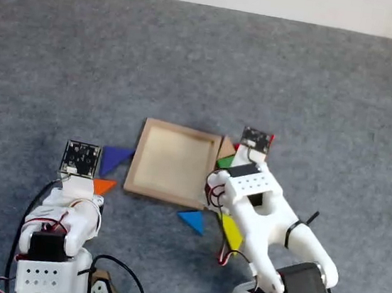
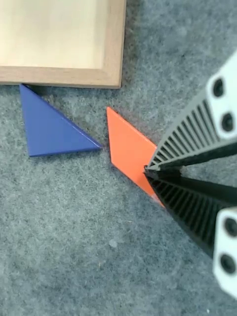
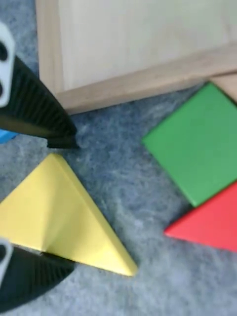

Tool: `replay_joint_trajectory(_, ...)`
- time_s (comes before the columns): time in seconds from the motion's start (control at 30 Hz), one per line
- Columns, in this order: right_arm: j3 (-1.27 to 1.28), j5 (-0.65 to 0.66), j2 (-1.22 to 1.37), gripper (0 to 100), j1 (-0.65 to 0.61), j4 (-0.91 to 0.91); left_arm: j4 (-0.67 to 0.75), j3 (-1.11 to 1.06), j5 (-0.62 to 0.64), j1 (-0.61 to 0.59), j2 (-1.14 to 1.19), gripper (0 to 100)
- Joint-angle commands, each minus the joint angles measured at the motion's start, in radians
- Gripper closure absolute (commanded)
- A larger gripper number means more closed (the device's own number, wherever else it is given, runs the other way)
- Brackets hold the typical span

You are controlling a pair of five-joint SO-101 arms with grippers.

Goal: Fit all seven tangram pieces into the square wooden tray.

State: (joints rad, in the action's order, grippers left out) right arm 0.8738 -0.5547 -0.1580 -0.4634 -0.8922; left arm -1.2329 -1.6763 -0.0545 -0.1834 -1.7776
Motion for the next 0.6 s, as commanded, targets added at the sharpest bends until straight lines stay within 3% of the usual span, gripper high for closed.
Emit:
replay_joint_trajectory(0.0, 0.021, -0.003, -0.005, 69.8, 0.024, 0.002, -0.002, -0.019, -0.008, 0.008, -0.044, 100)
replay_joint_trajectory(0.57, 0.022, 0.06, 0.002, 69.8, 0.022, -0.002, -0.002, -0.019, -0.008, 0.008, -0.044, 100)
